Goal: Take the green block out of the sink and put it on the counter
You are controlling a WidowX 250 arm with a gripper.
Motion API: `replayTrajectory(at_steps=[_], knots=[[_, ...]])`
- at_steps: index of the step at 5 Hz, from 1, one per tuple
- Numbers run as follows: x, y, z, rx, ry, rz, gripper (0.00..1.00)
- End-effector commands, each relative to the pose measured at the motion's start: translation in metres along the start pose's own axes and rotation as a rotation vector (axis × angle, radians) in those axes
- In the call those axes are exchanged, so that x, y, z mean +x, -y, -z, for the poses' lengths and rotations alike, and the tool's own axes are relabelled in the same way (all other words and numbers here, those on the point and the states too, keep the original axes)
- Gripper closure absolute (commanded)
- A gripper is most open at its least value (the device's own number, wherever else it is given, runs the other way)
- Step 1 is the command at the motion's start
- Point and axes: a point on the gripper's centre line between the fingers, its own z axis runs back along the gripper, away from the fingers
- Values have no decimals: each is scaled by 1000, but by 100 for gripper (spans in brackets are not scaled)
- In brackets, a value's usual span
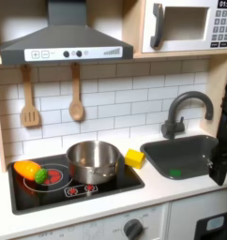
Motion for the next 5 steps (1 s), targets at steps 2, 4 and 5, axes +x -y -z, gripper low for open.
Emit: replayTrajectory(at_steps=[2,4,5], knots=[[4,-7,5,-8,13,-22,0],[24,-23,9,0,67,-36,0],[34,-33,12,-1,89,-61,0]])
